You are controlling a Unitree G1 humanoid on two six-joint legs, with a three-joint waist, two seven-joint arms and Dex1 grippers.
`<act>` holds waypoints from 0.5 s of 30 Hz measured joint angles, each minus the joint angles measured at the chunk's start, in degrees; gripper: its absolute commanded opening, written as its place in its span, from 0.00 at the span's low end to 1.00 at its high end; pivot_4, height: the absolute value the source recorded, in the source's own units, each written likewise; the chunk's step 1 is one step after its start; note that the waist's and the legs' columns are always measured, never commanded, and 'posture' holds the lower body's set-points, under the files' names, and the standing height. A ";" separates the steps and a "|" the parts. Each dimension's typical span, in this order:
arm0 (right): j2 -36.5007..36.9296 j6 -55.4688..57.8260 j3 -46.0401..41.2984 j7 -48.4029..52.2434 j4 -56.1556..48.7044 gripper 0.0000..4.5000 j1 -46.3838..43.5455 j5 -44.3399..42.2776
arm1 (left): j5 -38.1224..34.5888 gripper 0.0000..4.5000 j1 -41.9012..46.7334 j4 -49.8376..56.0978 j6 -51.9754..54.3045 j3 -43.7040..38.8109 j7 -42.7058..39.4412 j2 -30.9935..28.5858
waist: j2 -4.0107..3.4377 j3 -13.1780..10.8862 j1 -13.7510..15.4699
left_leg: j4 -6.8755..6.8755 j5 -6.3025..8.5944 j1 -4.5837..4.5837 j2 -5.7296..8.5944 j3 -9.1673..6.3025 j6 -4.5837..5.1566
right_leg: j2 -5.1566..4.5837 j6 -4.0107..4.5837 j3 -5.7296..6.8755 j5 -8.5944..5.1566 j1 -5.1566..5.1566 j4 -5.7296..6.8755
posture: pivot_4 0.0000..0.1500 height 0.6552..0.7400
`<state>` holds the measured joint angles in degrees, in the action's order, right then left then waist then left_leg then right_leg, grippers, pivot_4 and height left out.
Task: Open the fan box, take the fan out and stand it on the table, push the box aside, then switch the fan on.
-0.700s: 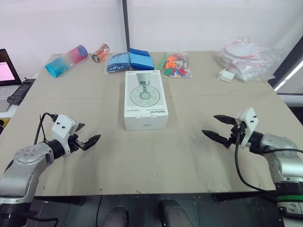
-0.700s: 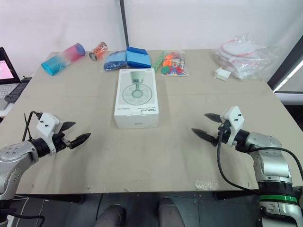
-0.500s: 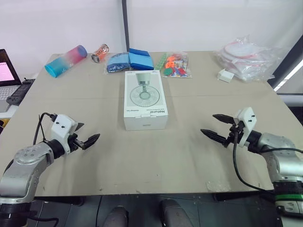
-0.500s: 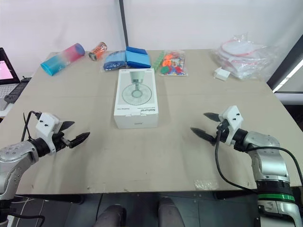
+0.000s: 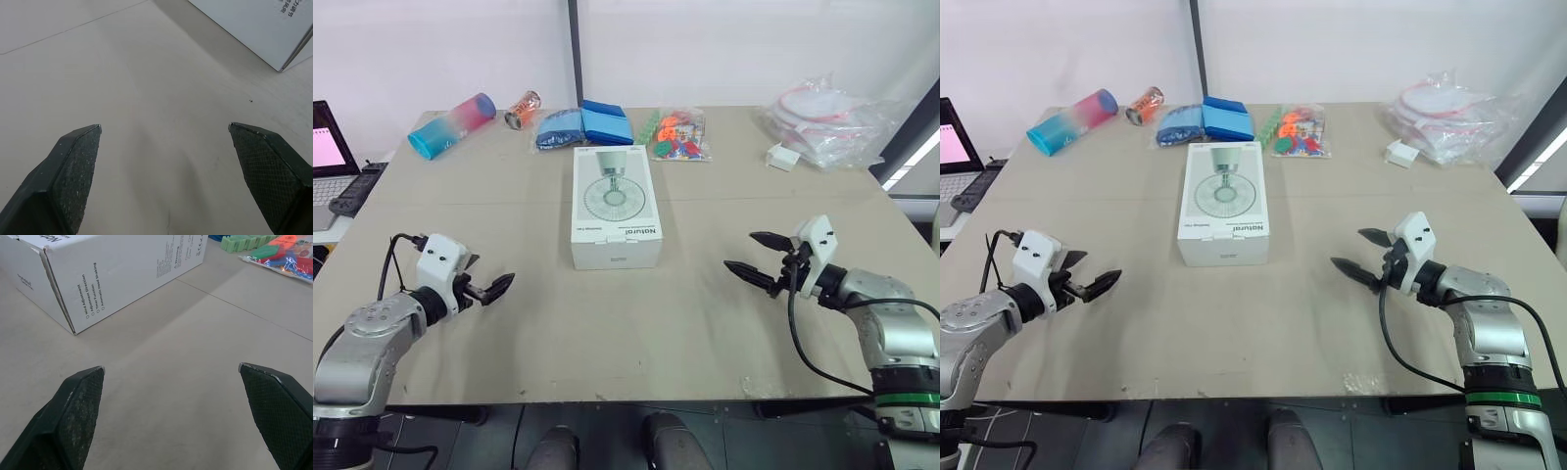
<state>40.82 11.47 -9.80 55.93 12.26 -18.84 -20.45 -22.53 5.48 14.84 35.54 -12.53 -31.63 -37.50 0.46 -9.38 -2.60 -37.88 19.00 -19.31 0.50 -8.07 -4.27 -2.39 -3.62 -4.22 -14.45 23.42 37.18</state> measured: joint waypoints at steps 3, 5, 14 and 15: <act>-0.23 -0.06 0.31 0.22 -0.01 1.00 0.00 0.00 | -0.27 0.98 0.64 0.03 0.09 0.00 0.31 0.72 | 0.00 0.00 0.00 | 0.00 0.00 0.00 -0.01 0.00 0.00 | 0.01 0.00 0.00 0.00 0.00 0.00 | 1.00 1.00; -0.36 -0.13 0.65 0.30 -0.05 1.00 -0.08 0.01 | -0.99 0.98 2.59 0.32 0.98 -0.03 1.17 1.28 | 0.00 0.00 0.02 | -0.06 0.00 -0.01 0.00 -0.01 0.00 | 0.00 0.00 0.01 0.00 0.00 0.02 | 1.00 1.00; -2.55 1.24 1.47 0.15 -3.53 1.00 -4.71 -0.75 | -4.45 0.36 15.24 2.77 3.23 4.07 1.28 4.22 | 0.00 0.00 -0.07 | -0.16 -0.11 -0.05 0.00 0.00 -0.19 | 0.03 -0.04 0.01 0.03 0.00 0.02 | 1.00 1.00; -2.93 1.55 2.29 0.17 -3.88 1.00 -5.42 -0.75 | -4.10 0.30 16.13 1.97 3.23 5.93 1.03 4.90 | 0.00 0.00 -0.05 | -0.17 -0.10 -0.05 0.00 -0.01 -0.19 | 0.03 -0.04 0.02 0.03 0.00 0.02 | 1.00 1.00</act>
<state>37.89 13.03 -7.51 56.10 8.37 -24.26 -21.19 -26.63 21.61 16.81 38.77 -6.60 -30.60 -32.60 0.47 -9.38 -2.65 -38.04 18.89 -19.37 0.50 -8.07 -4.46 -2.36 -3.66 -4.20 -14.42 23.42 37.21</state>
